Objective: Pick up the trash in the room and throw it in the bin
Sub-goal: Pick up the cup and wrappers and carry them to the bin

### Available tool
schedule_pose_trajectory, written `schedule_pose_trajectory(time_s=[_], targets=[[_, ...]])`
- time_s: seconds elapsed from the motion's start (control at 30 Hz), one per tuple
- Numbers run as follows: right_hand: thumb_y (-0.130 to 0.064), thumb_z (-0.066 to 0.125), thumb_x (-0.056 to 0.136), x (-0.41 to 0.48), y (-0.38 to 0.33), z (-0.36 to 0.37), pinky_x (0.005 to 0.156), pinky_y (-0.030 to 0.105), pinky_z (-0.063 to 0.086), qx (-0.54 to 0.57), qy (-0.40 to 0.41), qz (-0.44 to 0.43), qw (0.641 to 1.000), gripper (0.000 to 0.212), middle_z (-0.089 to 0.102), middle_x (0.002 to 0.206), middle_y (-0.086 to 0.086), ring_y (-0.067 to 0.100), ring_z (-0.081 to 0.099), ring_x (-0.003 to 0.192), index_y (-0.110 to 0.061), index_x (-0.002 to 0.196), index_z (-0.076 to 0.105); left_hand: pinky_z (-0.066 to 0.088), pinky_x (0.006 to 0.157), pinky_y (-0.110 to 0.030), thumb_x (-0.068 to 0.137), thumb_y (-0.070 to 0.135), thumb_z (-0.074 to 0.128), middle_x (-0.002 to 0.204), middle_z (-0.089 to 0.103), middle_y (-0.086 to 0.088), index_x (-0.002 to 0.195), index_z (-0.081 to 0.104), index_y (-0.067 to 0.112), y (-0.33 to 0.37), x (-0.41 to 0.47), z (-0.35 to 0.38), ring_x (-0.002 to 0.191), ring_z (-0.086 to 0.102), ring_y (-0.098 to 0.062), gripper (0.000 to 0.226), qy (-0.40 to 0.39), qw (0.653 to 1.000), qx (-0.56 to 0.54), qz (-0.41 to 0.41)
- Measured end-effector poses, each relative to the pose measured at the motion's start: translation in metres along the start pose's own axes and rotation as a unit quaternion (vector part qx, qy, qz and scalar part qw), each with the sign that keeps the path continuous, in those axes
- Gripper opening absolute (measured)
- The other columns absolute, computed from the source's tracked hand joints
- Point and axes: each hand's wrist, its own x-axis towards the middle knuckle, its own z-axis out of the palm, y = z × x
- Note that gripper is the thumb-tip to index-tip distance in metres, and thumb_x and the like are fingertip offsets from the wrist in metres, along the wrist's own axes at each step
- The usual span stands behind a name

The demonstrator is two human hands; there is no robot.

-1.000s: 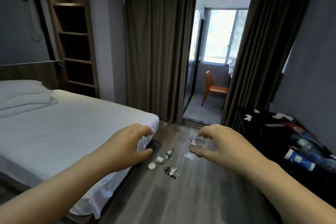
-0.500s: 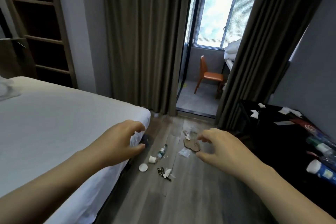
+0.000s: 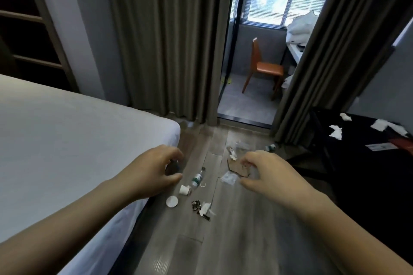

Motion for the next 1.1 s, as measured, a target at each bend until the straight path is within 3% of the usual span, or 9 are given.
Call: schedule_pose_trajectory(time_s=[0.1,0.23,0.4,0.5,0.73,0.83,0.97,1.1], targets=[[-0.042,0.060,0.081,0.051,0.029,0.005,0.071,0.020,0.037,0.002,-0.017,-0.013,1.000,0.033,0.049,0.095,-0.016,0.003,0.047,0.086,-0.030,0.112,0.058,0.051,0.082,-0.027,0.085,0.031,0.066,0.109,0.062,0.006,0.109,0.061,0.023,-0.005,0.048,0.010,0.095,0.058,-0.009,0.027,-0.009,1.000,-0.006,-0.018],[-0.041,0.059,0.082,0.110,0.056,0.024,0.075,0.022,0.041,0.010,-0.066,-0.022,0.998,0.037,0.058,0.108,-0.010,0.009,0.056,0.102,-0.028,0.116,0.057,0.050,0.083,-0.033,0.084,0.031,0.066,0.106,0.062,0.003,0.109,0.061,0.019,-0.025,0.099,0.030,0.095,0.058,-0.013,0.029,-0.018,0.999,-0.021,-0.044],[-0.038,0.061,0.082,0.173,0.067,0.057,0.089,0.026,0.047,0.014,-0.126,-0.005,0.992,0.046,0.058,0.119,-0.006,0.011,0.055,0.111,-0.026,0.126,0.055,0.048,0.083,-0.038,0.085,0.031,0.065,0.105,0.063,-0.003,0.108,0.060,0.013,-0.068,0.147,0.055,0.094,0.058,-0.018,0.030,-0.066,0.994,-0.027,-0.079],[-0.037,0.062,0.084,0.211,0.071,0.077,0.088,0.024,0.043,0.013,-0.144,0.001,0.989,0.046,0.056,0.123,-0.005,0.013,0.053,0.114,-0.025,0.127,0.054,0.049,0.084,-0.039,0.084,0.035,0.063,0.106,0.063,-0.004,0.109,0.060,0.013,-0.099,0.181,0.067,0.095,0.059,-0.019,0.033,-0.086,0.992,-0.030,-0.091],[-0.037,0.061,0.085,0.301,0.071,0.134,0.088,0.027,0.047,0.018,-0.189,0.045,0.981,0.042,0.057,0.125,-0.005,0.015,0.056,0.112,-0.023,0.124,0.055,0.046,0.089,-0.027,0.085,0.035,0.062,0.117,0.057,0.003,0.120,0.057,0.021,-0.176,0.262,0.100,0.104,0.056,-0.012,0.038,-0.114,0.987,-0.058,-0.094],[-0.037,0.061,0.085,0.328,0.077,0.163,0.087,0.025,0.045,0.037,-0.197,0.063,0.978,0.043,0.056,0.124,-0.005,0.014,0.055,0.112,-0.023,0.125,0.054,0.047,0.085,-0.025,0.085,0.035,0.062,0.114,0.056,0.006,0.117,0.057,0.023,-0.205,0.285,0.123,0.100,0.056,-0.011,0.035,-0.119,0.984,-0.078,-0.109],[-0.040,0.060,0.086,0.354,0.088,0.198,0.083,0.024,0.044,0.051,-0.210,0.083,0.973,0.042,0.055,0.121,-0.006,0.012,0.055,0.108,-0.026,0.125,0.053,0.036,0.070,-0.020,0.081,0.034,0.060,0.102,0.057,0.007,0.114,0.057,0.026,-0.232,0.306,0.162,0.091,0.055,-0.011,0.034,-0.144,0.978,-0.091,-0.119],[-0.042,0.060,0.087,0.377,0.104,0.231,0.083,0.022,0.045,0.058,-0.229,0.087,0.968,0.042,0.054,0.120,-0.008,0.010,0.055,0.105,-0.028,0.126,0.052,0.032,0.071,-0.018,0.082,0.031,0.060,0.105,0.058,0.003,0.115,0.058,0.021,-0.253,0.323,0.202,0.096,0.055,-0.013,0.035,-0.166,0.972,-0.095,-0.137]])
